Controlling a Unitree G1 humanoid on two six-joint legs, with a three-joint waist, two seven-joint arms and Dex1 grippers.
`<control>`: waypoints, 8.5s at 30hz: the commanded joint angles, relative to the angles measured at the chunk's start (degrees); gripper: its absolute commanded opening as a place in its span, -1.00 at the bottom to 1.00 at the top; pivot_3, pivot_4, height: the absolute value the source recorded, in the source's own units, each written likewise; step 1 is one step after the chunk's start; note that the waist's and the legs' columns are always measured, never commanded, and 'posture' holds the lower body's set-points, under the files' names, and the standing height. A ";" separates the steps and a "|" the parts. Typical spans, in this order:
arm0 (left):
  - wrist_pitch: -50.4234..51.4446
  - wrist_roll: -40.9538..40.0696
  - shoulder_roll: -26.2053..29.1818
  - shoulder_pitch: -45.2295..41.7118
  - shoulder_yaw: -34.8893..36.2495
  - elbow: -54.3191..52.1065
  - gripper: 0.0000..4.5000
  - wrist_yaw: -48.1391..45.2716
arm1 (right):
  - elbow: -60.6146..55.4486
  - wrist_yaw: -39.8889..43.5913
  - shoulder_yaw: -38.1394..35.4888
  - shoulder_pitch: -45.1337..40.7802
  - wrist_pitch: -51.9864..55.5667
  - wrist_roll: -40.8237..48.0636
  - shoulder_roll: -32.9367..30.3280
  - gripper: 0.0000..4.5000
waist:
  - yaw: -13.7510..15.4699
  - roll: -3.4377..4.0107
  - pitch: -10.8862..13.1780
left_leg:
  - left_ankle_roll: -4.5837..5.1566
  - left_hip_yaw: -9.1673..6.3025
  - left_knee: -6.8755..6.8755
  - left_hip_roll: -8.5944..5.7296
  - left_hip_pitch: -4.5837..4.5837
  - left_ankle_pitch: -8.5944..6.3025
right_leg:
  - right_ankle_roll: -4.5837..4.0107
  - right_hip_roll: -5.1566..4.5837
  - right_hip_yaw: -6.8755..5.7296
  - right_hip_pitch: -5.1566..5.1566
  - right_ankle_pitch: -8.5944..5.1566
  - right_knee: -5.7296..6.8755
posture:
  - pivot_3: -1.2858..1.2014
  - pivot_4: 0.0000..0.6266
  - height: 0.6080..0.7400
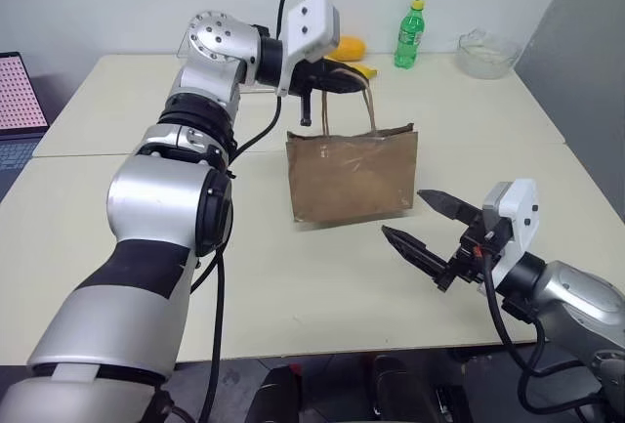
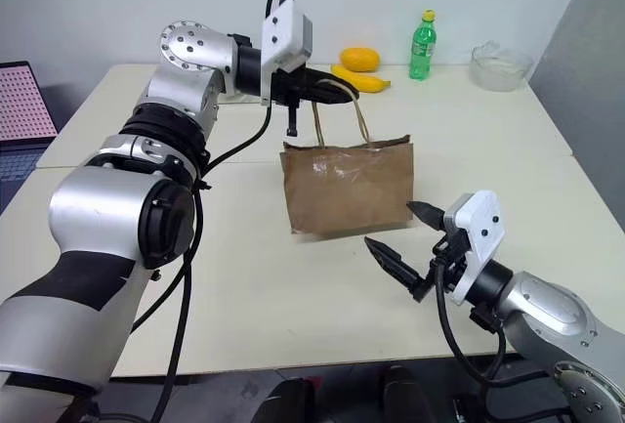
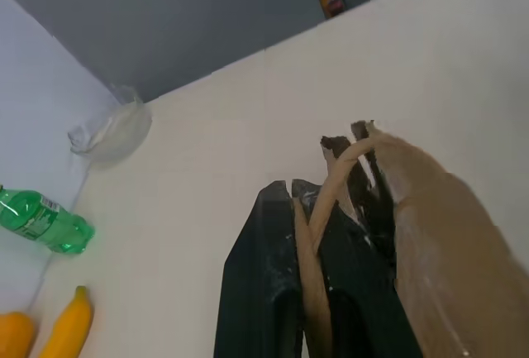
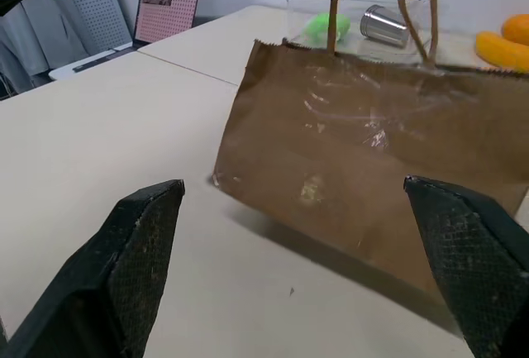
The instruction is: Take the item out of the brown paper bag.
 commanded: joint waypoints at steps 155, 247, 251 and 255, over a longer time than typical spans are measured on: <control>46.89 -41.49 40.58 76.46 9.33 -101.83 -0.47 3.09 | 18.62 53.40 16.17 -22.30 3.60 -30.64 -4.43 -1.00 | 0.57 0.48 -0.19 | 0.00 0.12 -0.10 0.20 0.16 -0.01 | -0.14 0.05 0.01 0.06 0.07 -0.11 | 0.03 -0.52 1.00; 14.23 -20.78 12.32 58.60 -14.31 -80.91 -1.00 8.54 | 14.92 21.00 45.93 -1.45 -12.15 -46.01 -1.38 0.00 | 1.58 0.40 -0.21 | 0.04 0.00 -0.09 0.14 0.96 -0.03 | 0.27 0.06 0.01 1.05 -0.18 -0.39 | 0.03 -0.52 1.00; 22.97 -23.37 10.92 55.71 -12.00 -81.88 -1.00 12.11 | 16.24 21.49 45.43 0.36 -12.76 -47.55 -0.60 0.00 | 1.54 0.40 -0.21 | 0.05 0.00 -0.10 0.15 0.98 -0.03 | 0.28 0.06 0.01 1.05 -0.19 -0.37 | 0.03 -0.52 1.00; 30.77 -25.80 9.10 50.15 -9.16 -80.45 -1.00 15.98 | 17.31 22.00 45.01 1.03 -12.94 -48.70 0.40 0.00 | 1.53 0.39 -0.22 | 0.05 -0.01 -0.07 0.15 1.00 -0.03 | 0.30 0.07 0.00 1.06 -0.19 -0.34 | 0.03 -0.52 1.00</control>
